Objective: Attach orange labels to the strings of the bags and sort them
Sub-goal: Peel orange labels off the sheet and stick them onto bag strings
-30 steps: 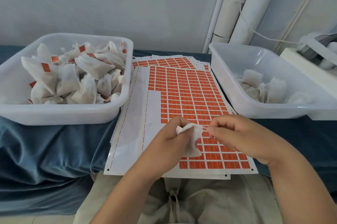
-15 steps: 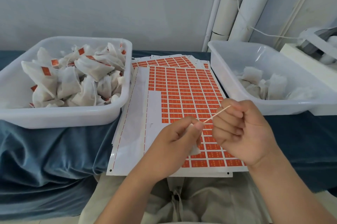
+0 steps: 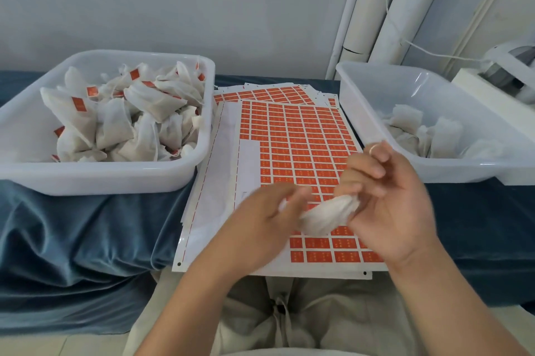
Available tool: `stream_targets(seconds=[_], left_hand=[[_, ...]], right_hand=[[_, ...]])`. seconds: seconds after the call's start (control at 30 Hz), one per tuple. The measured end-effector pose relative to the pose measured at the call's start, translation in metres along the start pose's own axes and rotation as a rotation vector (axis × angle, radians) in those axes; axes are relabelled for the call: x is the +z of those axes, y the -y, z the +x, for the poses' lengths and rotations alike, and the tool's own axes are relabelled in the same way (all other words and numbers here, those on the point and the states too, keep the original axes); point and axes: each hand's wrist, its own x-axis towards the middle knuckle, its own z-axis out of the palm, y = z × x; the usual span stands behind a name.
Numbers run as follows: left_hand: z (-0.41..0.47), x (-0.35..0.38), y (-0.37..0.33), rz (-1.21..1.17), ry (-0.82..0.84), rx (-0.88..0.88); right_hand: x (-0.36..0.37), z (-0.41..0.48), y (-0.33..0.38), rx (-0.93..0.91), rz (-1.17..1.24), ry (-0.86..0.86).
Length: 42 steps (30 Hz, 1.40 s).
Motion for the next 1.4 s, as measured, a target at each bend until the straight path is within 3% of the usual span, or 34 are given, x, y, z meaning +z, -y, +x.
stream_targets(seconds=[0.13, 0.23, 0.37, 0.53, 0.63, 0.77, 0.97, 1.17, 1.4], left_hand=[[0.009, -0.029, 0.015, -0.003, -0.345, -0.198], [0.008, -0.041, 0.019, -0.354, -0.457, -0.308], [0.004, -0.05, 0.026, -0.531, -0.444, -0.354], [0.006, -0.056, 0.035, -0.653, -0.289, -0.483], [0.007, -0.049, 0.035, -0.623, -0.139, -0.495], [0.006, -0.033, 0.032, -0.492, -0.214, -0.411], [0.001, -0.023, 0.02, -0.476, -0.22, -0.268], [-0.001, -0.024, 0.016, -0.251, -0.16, -0.123], [-0.001, -0.029, 0.024, -0.154, -0.156, -0.146]], right_hand=[[-0.014, 0.002, 0.028, -0.077, -0.331, -0.165], [-0.033, 0.004, 0.028, -0.021, -0.664, -0.256], [-0.05, 0.014, 0.012, 0.117, -0.569, -0.308], [-0.049, 0.018, -0.004, 0.047, -0.502, -0.483], [-0.034, 0.011, -0.008, 0.038, -0.704, -0.46], [-0.012, 0.006, -0.021, -0.068, -1.117, -0.468], [-0.007, 0.007, -0.036, -0.259, -1.582, -0.283], [-0.008, 0.006, -0.044, -0.466, -1.866, -0.2], [-0.013, 0.005, -0.047, -0.749, -2.059, -0.054]])
